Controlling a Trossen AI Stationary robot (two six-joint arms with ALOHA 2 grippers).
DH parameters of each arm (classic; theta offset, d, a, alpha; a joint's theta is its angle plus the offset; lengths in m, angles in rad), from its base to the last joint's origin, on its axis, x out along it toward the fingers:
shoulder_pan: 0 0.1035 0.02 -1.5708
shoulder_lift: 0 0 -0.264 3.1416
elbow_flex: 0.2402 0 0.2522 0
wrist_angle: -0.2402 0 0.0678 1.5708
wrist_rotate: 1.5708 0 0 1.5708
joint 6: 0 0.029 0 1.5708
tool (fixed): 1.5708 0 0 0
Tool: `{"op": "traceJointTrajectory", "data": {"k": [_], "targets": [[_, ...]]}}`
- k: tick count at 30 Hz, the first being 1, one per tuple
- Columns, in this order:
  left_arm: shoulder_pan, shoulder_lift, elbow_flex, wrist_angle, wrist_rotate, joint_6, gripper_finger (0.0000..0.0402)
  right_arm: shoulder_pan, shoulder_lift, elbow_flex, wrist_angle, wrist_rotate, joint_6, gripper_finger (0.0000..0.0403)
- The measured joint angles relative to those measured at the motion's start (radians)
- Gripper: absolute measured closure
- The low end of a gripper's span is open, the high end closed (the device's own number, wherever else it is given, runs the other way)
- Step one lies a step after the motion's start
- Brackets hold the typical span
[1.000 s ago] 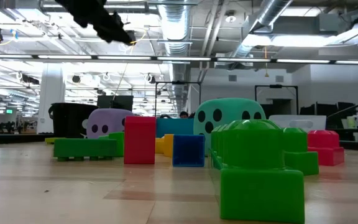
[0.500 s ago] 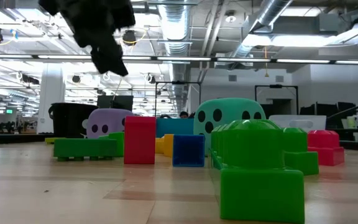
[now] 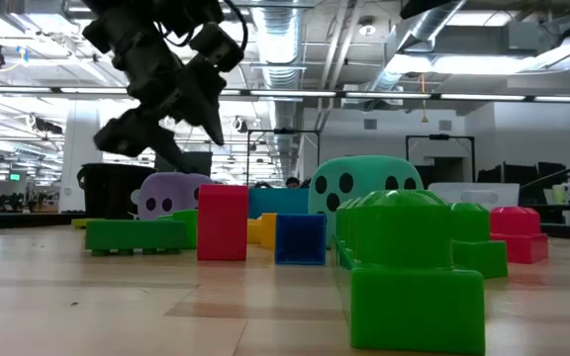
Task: Pick & Place Toys
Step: Put the large green game piece into the transparent bin
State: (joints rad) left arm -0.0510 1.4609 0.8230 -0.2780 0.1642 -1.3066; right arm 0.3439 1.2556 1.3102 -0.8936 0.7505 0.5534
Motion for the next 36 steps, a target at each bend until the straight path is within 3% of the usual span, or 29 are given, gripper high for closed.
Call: {"op": "traceJointTrajectory", "data": {"k": [9,14,36], "targets": [[-0.079,0.079,0.000,0.062,-0.041,-0.246,0.0192,-0.047,-0.003,0.000,0.017,-0.072,-0.240,0.0097],[-0.096,0.075,0.000,0.056,-0.040,-0.293,0.0195,-0.060,-0.013,0.000,0.009,-0.125,-0.265,0.0097],[-0.099,0.051,0.001,-0.048,-0.080,-0.359,0.0197,-0.059,-0.026,-0.001,0.011,-0.126,-0.321,0.0097]]}}
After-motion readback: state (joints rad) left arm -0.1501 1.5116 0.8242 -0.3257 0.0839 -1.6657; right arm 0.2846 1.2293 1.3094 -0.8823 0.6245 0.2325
